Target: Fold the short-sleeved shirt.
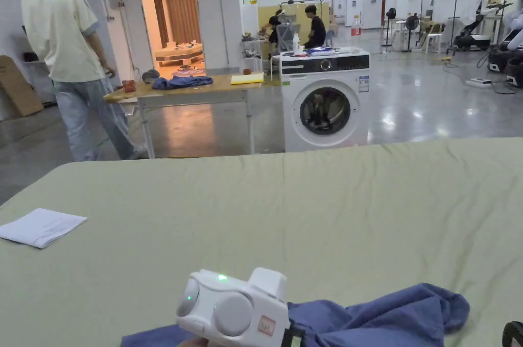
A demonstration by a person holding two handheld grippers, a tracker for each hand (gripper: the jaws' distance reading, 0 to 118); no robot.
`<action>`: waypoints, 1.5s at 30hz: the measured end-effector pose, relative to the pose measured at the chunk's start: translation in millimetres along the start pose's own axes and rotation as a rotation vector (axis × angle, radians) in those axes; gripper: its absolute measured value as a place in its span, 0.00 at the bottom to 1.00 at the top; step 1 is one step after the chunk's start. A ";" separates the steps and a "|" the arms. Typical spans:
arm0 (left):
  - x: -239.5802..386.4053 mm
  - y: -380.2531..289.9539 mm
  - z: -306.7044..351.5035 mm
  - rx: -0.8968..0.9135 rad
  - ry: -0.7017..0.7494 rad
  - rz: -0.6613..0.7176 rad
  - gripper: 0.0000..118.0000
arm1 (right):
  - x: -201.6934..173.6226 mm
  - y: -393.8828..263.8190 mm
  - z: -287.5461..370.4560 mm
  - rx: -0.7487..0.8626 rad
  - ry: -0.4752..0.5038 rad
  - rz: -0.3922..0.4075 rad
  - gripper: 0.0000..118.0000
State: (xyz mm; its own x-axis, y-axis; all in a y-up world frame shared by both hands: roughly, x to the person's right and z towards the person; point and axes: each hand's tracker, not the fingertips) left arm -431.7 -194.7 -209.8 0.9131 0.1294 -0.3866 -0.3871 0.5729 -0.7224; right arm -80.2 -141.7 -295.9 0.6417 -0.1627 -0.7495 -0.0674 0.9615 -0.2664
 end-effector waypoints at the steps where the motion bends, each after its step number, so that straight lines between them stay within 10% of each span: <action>1: -6.7 -9.9 -6.6 0.003 -0.006 0.021 0.40 | 0.4 -2.4 -0.9 -0.010 -0.004 0.003 0.00; 4: -24.1 -30.7 -0.6 0.039 0.012 0.052 0.66 | -0.5 -7.7 -3.3 -0.034 -0.007 0.007 0.00; 13: -55.5 -58.1 152.6 0.569 0.056 0.140 0.67 | -22.0 3.6 -5.0 -0.005 0.042 0.016 0.00; 15: -52.8 -92.3 181.4 0.734 0.133 0.160 0.54 | -30.2 5.2 -3.1 0.056 0.062 0.034 0.00; 17: -43.9 -128.0 195.7 0.862 0.286 0.175 0.06 | -39.2 3.5 -1.1 0.121 0.068 0.059 0.00; 24: -20.7 -196.1 191.7 0.977 0.558 0.181 0.00 | -59.3 -5.8 6.9 0.281 0.049 0.076 0.00; 36: -40.8 -172.0 197.1 0.887 0.444 0.249 0.00 | -65.4 -2.5 5.8 0.240 0.064 0.091 0.00; 43: -190.8 -68.1 121.5 0.249 0.072 0.470 0.00 | -61.5 -4.3 -2.2 0.185 0.084 0.102 0.00; 44: -205.0 -64.3 104.6 0.223 0.100 0.486 0.08 | -60.4 -6.7 -4.2 0.171 0.087 0.104 0.00; 45: -214.9 -59.9 90.8 0.201 0.155 0.457 0.41 | -59.5 -10.0 -7.0 0.154 0.087 0.113 0.00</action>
State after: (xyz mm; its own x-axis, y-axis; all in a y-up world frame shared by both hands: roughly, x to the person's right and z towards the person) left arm -593.1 -183.3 -31.3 0.6212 0.2903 -0.7279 -0.6956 0.6320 -0.3416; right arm -123.1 -143.2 -252.8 0.5675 -0.0636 -0.8209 -0.0133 0.9962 -0.0863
